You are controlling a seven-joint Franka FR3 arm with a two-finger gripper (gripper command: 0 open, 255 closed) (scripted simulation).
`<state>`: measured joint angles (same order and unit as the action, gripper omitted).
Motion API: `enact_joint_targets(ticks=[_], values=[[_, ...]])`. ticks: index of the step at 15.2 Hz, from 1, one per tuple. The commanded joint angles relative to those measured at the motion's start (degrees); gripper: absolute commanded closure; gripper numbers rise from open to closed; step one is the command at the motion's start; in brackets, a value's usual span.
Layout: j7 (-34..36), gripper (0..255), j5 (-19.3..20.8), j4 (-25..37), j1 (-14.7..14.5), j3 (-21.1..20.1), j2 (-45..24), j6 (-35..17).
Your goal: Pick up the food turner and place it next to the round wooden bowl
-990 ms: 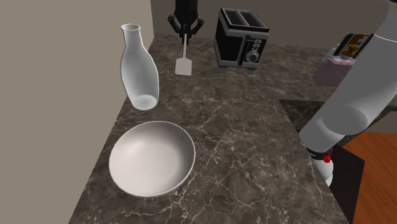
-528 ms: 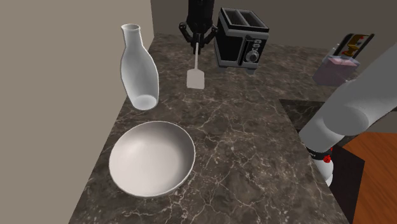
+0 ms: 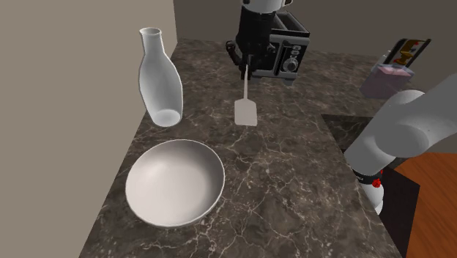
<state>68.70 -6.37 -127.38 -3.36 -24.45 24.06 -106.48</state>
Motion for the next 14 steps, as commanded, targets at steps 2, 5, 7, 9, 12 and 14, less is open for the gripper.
enact_joint_targets(ticks=[2, 5, 7, 9, 12, 14], values=[[1.3, 255, -2.4, -3.8, -2.1, -0.6, 5.5, 1.4], [2.9, 255, -4.7, -7.2, -4.5, -1.4, 10.9, 3.2], [4.2, 255, -6.3, -9.2, -6.2, -2.0, 14.4, 4.6], [5.7, 255, -7.9, -10.9, -8.0, -2.8, 17.7, 6.1], [7.9, 255, -9.9, -12.6, -10.4, -3.8, 21.7, 8.2], [7.9, 255, -10.3, -14.1, -10.5, -4.2, 21.7, 6.7]])
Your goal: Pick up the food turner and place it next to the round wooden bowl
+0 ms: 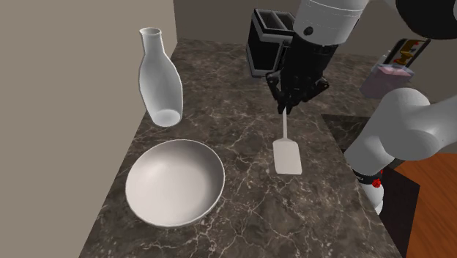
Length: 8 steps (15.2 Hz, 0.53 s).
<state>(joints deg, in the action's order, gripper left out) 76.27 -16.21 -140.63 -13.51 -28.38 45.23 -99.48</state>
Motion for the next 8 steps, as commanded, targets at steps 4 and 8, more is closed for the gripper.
enact_joint_targets(ticks=[4, 8], values=[[0.3, 255, -1.2, -3.8, -0.7, -1.2, 0.5, -3.3], [0.3, 255, -2.0, -6.6, -1.0, -2.3, 0.2, -6.4]])
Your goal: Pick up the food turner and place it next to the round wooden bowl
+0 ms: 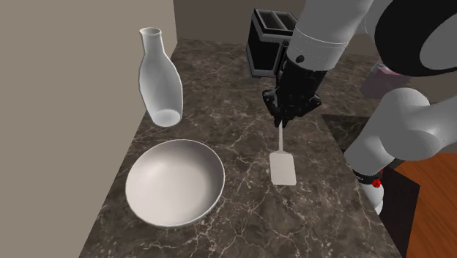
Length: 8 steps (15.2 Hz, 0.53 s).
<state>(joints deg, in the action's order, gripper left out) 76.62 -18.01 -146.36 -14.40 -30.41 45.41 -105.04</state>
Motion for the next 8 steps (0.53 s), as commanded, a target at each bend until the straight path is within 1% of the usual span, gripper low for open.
enact_joint_targets(ticks=[1, 8], values=[[0.0, 255, -0.4, -1.5, -0.2, -0.5, -0.1, -1.6], [0.1, 255, -2.0, -5.9, -0.6, -2.5, -1.4, -7.4]])
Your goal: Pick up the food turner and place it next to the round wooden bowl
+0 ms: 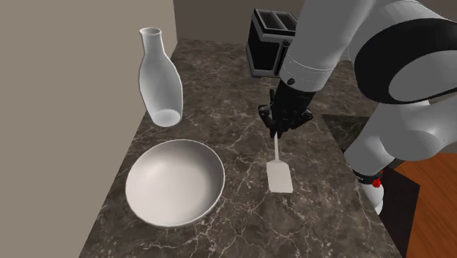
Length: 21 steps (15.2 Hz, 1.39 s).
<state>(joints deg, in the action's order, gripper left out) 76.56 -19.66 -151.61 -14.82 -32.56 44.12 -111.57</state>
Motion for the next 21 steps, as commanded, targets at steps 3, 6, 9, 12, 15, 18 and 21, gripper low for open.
enact_joint_targets(ticks=[3, 6, 9, 12, 15, 18, 21], values=[[0.2, 255, -1.0, -2.4, -0.3, -1.4, -1.0, -3.5], [0.2, 255, -1.4, -3.4, -0.3, -2.0, -1.6, -5.0], [0.2, 255, -1.4, -3.4, -0.3, -2.0, -1.6, -5.1], [0.2, 255, -1.4, -3.4, -0.3, -2.0, -1.6, -5.0], [0.2, 0, -1.4, -3.4, -0.3, -2.0, -1.6, -5.0], [0.2, 0, -1.4, -3.4, -0.3, -2.0, -1.6, -5.0], [0.4, 0, 0.1, 1.0, -0.2, 0.2, 0.6, 1.5]])
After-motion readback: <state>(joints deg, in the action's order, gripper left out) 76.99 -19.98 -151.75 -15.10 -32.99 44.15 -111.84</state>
